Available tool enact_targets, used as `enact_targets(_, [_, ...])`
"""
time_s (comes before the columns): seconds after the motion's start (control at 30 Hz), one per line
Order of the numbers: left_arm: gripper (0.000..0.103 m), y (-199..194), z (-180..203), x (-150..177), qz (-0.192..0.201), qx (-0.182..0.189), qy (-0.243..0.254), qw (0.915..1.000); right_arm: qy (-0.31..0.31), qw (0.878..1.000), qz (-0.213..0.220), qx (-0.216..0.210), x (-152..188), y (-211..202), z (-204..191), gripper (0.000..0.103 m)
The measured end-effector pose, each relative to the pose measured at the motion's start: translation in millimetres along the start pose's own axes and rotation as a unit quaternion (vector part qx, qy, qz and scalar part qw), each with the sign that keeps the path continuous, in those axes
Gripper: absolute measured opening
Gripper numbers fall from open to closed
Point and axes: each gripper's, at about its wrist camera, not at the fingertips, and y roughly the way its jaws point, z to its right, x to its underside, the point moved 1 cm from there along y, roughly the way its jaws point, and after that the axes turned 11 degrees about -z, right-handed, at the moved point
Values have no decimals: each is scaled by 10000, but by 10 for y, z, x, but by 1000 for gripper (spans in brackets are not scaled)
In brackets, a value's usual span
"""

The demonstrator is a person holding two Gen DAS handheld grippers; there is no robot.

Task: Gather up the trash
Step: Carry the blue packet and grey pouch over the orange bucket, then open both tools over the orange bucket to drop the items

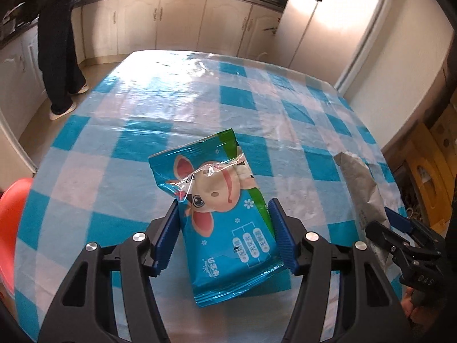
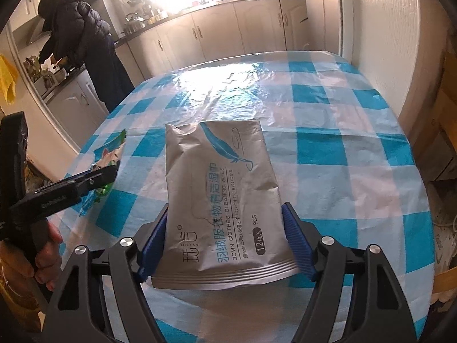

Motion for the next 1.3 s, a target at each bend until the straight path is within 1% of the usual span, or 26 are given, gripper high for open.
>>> enact_targets(0.13, [62, -155, -156, 52, 129, 41, -136, 9998, -126, 9999, 18, -9, -11, -10, -123, 75])
enact_targets(0.33, [62, -399, -428, 138, 330, 2, -397, 9987, -395, 9991, -20, -173, -67, -6, -404, 75])
enact_targets(0.5, [62, -624, -734, 214, 499, -95, -679, 9964, -839, 9959, -92, -329, -139, 34, -821, 75])
enact_targets(0.67, [62, -867, -1183, 349, 678, -343, -1127, 9907, -1395, 9879, -206, -640, -244, 114, -1378, 75])
enact_targets(0.8, [62, -1012, -1606, 500, 726, -579, -1567, 9833, -1847, 9769, -398, -996, -333, 222, -1873, 75])
enact_targets(0.83, [62, -1041, -1748, 551, 727, -666, -1729, 9800, -2011, 9724, -483, -1076, -359, 272, -2042, 75])
enact_targets(0.97, [62, -1057, -2152, 696, 648, -836, -2154, 9708, -2446, 9587, -747, -1243, -418, 447, -2506, 75])
enact_targets(1.13, [62, -988, -2558, 869, 505, -896, -2560, 9612, -3014, 9399, -959, -1289, -459, 662, -3090, 75])
enact_targets(1.23, [62, -866, -2720, 921, 372, -931, -2753, 9561, -3306, 9291, -1073, -1263, -398, 779, -3381, 75])
enact_targets(1.3, [62, -787, -2800, 932, 299, -926, -2828, 9542, -3504, 9219, -1133, -1201, -373, 890, -3580, 75])
